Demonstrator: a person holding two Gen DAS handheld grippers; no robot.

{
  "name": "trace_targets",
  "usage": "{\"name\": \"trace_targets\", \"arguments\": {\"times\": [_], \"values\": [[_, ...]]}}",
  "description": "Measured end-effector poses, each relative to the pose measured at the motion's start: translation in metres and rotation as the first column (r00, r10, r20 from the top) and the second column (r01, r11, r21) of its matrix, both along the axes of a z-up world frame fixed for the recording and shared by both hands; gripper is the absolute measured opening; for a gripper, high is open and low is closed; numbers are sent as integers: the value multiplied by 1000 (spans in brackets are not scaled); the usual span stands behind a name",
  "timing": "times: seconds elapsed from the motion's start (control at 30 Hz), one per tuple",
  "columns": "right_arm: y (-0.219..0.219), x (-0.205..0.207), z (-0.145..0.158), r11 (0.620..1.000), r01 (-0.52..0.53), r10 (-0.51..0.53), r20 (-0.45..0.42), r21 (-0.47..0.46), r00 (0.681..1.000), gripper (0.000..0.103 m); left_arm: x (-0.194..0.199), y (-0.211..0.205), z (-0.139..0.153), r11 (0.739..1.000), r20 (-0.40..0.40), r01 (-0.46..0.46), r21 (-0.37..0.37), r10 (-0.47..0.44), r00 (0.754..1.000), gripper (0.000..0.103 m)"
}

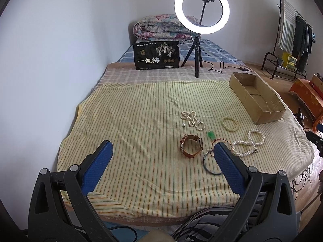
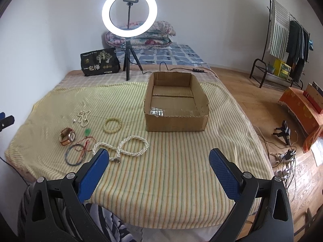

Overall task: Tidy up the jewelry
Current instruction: 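Grasp the brown leather watch with the left tool while the right tool grasps the white pearl necklace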

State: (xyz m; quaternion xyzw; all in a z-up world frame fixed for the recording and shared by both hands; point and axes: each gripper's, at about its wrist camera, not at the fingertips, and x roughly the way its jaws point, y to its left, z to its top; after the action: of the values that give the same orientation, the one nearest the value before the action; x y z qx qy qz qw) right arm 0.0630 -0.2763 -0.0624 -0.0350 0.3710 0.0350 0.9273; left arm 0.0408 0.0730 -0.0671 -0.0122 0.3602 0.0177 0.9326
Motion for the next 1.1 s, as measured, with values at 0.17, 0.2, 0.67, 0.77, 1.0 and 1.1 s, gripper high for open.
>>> {"name": "trace_targets", "arguments": {"times": [0.17,0.2,0.67,0.77,1.0,1.1], "values": [[8,10,-8,999,-44,43,-38,-29,998,99,12,9,-16,998,-54,10,-57,-13,998,82],[8,14,-10,999,-50,49,-63,-12,997,99,15,11,-19,997,-68,13,-77,-19,998,80],[6,83,-71,991,-45,77,-268,124,960,59,60,4,-69,986,-205,46,-159,-79,976,45],[3,97,-87,990,-12,57,-317,142,947,47,72,3,-77,982,-226,50,-182,-91,970,45],[6,116,-108,989,4,50,-366,146,929,41,96,-2,-96,969,-279,51,-240,-119,953,39],[9,122,-113,991,2,48,-379,133,924,39,105,-5,-104,969,-299,55,-241,-128,946,39]]}}
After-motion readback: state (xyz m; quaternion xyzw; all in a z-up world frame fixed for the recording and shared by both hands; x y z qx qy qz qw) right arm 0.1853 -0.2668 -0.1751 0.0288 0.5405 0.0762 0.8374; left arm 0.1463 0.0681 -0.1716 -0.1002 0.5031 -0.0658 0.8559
